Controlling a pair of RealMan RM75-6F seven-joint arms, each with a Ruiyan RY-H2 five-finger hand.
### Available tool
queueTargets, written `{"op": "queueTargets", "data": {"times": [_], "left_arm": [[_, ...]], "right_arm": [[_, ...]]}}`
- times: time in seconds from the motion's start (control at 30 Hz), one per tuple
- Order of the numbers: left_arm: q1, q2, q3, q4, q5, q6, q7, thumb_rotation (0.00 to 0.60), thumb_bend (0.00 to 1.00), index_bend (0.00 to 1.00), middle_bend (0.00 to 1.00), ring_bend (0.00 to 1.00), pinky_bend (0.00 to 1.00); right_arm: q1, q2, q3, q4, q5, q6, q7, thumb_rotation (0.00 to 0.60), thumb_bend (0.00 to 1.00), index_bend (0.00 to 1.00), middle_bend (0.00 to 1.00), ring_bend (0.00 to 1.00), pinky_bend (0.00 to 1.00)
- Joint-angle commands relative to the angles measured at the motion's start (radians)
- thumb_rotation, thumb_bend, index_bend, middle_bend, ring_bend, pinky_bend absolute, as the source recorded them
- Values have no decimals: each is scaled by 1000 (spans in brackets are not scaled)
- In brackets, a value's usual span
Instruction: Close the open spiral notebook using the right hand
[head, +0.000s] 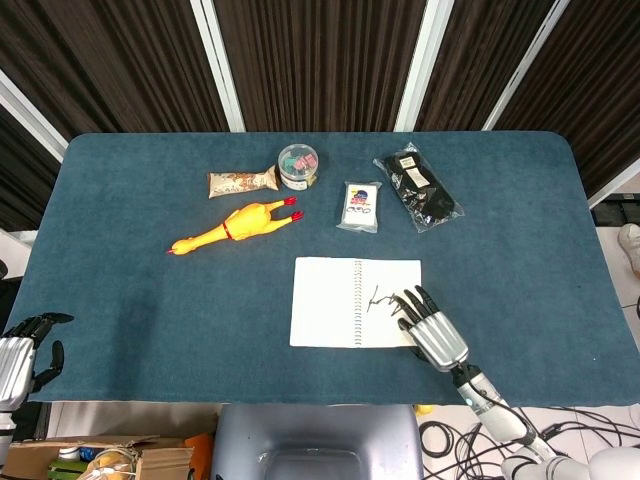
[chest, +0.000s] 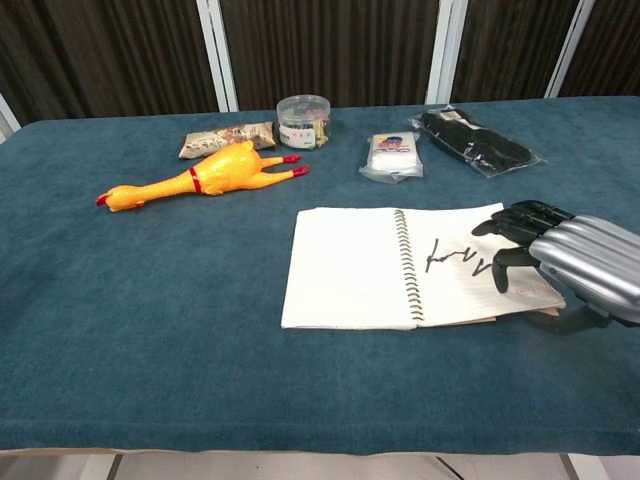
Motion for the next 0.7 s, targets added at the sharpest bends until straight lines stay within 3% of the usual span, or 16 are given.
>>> {"op": "queueTargets", "data": {"times": [0.03,0.43,0.7], "left_arm": [[0,0,-1,0,1,1,-2,600,641,361,361,335,496],[-7,-1,1,2,3,-11,-5,600,640,361,361,334,497],[-11,-1,3,5,5,-19,-15,600,640,361,361,335,497]], "right_arm": [[-2,1,-1,-2,-3,8,5,600,370,508,118,39,63],[8,24,8,-33,-5,10,-19,600,369,470,118,39,63],[44,56,42,-131,1,-15,-117,600,369,402,118,37,63]]}}
